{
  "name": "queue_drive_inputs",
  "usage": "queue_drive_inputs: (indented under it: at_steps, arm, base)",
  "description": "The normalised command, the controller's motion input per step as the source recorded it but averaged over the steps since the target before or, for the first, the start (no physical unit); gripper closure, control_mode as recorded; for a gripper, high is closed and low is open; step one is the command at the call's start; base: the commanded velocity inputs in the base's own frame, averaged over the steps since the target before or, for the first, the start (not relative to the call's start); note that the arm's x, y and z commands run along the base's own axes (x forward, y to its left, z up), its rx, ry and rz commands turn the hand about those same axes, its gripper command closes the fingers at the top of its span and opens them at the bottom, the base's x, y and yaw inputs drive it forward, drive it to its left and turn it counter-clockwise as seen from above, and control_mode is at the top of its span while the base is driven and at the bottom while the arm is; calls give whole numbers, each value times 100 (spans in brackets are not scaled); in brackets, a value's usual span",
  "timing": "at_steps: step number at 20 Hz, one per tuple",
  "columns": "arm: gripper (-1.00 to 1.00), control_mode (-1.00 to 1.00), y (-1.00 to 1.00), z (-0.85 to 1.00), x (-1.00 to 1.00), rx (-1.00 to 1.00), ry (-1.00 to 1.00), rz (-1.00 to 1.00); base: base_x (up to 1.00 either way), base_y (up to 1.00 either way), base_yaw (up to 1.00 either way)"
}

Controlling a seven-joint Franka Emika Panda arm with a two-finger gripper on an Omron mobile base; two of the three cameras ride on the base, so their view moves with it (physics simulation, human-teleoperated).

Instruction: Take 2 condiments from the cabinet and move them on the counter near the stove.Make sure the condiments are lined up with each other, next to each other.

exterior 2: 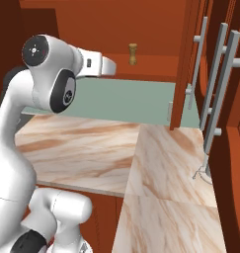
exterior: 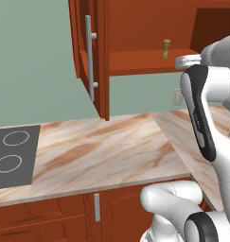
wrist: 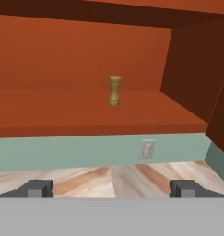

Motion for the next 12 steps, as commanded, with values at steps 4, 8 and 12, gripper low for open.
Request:
queue_drive_inputs:
  at_steps: [4,8,12]
  arm:
    - [-100,-100,-3,0,39,0,-1,0]
    - [-100,-100,-4,0,39,0,0,0]
    - [-100,-100,-5,-4,36,0,0,0]
  base:
    - [0,0,0]
    - [0,0,0]
    - [0,0,0]
